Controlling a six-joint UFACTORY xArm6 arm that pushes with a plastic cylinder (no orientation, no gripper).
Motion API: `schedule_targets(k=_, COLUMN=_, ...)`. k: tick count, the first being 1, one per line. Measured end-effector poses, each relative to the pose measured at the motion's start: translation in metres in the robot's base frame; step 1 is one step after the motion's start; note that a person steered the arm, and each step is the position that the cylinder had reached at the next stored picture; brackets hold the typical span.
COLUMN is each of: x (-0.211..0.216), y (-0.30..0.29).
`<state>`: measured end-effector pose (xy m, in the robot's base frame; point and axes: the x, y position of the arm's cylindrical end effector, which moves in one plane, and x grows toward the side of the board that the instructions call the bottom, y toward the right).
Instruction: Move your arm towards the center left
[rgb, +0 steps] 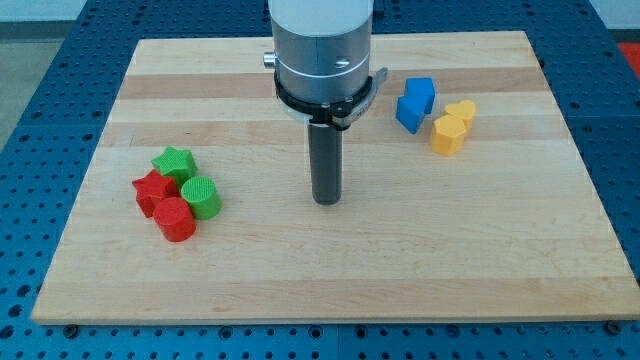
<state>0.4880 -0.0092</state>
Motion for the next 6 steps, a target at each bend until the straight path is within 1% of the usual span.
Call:
schedule_targets(k=5, x=-0.011, y=0.000)
schedule_targets(k=6, x=-0.011, y=0.009)
